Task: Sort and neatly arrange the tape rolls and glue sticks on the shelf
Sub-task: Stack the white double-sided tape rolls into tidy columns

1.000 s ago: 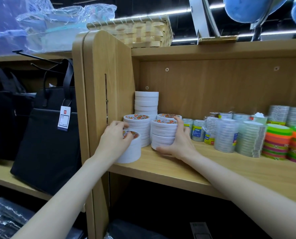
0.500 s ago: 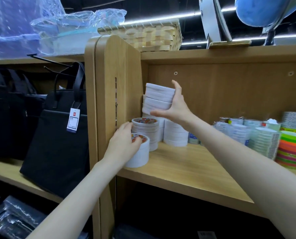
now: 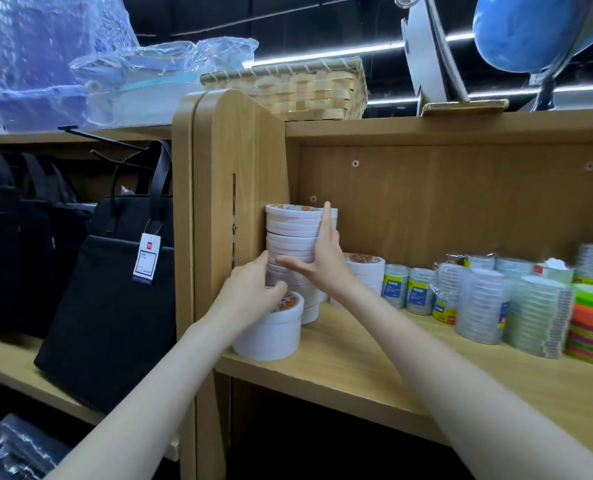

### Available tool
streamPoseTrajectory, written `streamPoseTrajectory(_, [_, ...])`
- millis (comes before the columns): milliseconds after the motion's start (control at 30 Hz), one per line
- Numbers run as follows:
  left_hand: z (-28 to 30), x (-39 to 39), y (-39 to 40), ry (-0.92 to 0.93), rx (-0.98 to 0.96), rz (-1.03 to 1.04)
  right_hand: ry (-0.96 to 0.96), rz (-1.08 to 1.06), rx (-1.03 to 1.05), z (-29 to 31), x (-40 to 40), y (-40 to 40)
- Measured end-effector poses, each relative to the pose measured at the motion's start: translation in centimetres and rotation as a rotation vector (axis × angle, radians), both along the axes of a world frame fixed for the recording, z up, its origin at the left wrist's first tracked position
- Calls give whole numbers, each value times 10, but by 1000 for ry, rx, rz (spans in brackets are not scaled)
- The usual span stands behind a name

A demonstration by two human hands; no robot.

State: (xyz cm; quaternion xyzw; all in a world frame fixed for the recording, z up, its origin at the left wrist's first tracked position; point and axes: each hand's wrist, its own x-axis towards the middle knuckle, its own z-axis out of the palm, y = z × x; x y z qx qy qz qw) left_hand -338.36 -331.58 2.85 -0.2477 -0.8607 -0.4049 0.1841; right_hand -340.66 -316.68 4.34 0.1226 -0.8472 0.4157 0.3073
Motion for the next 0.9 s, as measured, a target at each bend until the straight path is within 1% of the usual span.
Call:
streamPoseTrajectory(67, [0, -1, -2, 49, 29, -9, 16, -10, -30, 2, 2, 11])
streamPoseTrajectory(133, [-1, -3, -2, 144, 56, 7, 66, -2, -86, 4, 8, 22])
streamPoseTrajectory(167, [1, -4, -2, 202, 43, 20, 99, 9, -74, 5, 10, 26])
streamPoseTrajectory(200, [3, -5, 0, 254, 20, 31, 122, 13, -24, 6, 11, 27])
streamPoseTrajectory(267, [9, -7, 5, 287, -30, 31, 143, 44, 94, 8, 11, 24])
streamPoseTrajectory(333, [14, -10, 10, 285, -62, 18, 135, 68, 88, 8, 9, 18])
streamPoseTrajectory(400, [17, -14, 12, 268, -88, 8, 132, 66, -4, 8, 6, 14])
streamPoseTrajectory(467, [14, -18, 12, 214, -95, -6, 113, 62, -45, 9, 4, 14])
streamPoseTrajectory(567, [6, -21, 9, 140, -4, -92, 35, 99, -99, 11, 3, 18])
streamPoseTrajectory(633, [4, -22, 7, 104, 58, -125, 3, 157, -83, 10, 3, 22])
streamPoseTrajectory(700, [5, -23, 5, 74, 75, -105, -11, 191, -32, 8, 3, 25])
streamPoseTrajectory(767, [7, -23, 6, 72, 80, -87, -5, 204, -68, 8, 2, 26])
streamPoseTrajectory(833, [9, -23, 7, 85, 71, -72, 19, 182, -110, 9, 4, 23])
streamPoseTrajectory(900, [9, -23, 7, 81, 67, -58, 42, 126, -92, 9, 2, 21])
